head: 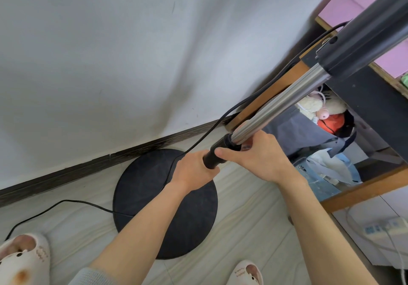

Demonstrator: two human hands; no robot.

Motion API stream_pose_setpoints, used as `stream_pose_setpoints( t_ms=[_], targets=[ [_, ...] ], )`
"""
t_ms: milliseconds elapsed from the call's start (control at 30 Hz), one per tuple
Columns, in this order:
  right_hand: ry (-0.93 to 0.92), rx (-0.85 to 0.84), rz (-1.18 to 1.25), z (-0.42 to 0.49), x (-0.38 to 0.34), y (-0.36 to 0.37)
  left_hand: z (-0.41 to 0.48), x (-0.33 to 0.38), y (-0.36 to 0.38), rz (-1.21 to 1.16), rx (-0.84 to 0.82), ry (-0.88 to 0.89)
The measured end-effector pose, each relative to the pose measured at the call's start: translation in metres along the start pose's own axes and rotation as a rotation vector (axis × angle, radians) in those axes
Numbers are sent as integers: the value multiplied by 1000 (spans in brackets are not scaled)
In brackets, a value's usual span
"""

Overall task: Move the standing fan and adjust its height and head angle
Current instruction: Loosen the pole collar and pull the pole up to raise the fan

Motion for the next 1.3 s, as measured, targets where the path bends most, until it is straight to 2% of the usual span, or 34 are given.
stream_pose_setpoints(
  t_ms=[67,100,267,300,433,500,600,667,733,767,900,967,1033,1100,1133,1300],
  targets=[
    [30,-154,158,-3,2,-3,0,-1,0,-15,-4,-12],
    [23,-159,188,-5,4,-3,0,-1,0,-22,-3,-14],
    [-2,169,-138,-4,-3,5,2,0,-2,9,6,-19],
    [5,163,-128,-3,-2,5,2,0,-2,9,0,-20],
    [29,-71,154,-3,1,0,2,1,-2,-1,-15,-24],
    [-7,22,86,-2,1,2,2,0,-2,13,-9,-23],
    [-14,192,-149,-2,-3,5,1,0,-2,24,2,-22],
    [3,107,-93,-2,-1,3,0,0,-1,17,2,-27],
    [23,-43,109,-3,0,0,0,0,-1,10,3,-26],
    [8,-62,164,-4,1,1,1,1,-1,7,-1,-24],
    [3,228,-56,-8,-6,14,2,0,-2,19,12,-27],
    [18,275,-143,-8,-7,15,2,0,-2,22,4,-31],
    [23,171,-74,-3,-5,9,1,1,-2,19,1,-36],
    [20,12,120,-2,-2,3,1,1,-2,15,-3,-34],
    [8,-10,176,-2,0,4,1,1,-2,14,-4,-31],
    [-48,261,100,-7,-1,20,1,1,-2,28,7,-24]
  ],
)
Point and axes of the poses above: each hand's wrist, its own z-axis towards the middle knuckle, its own y-axis out of the palm, x = y × z, the point moved 2 cm from there along z, towards the middle knuckle, and after that the axes turned 5 degrees about z, right-handed, at the moved point
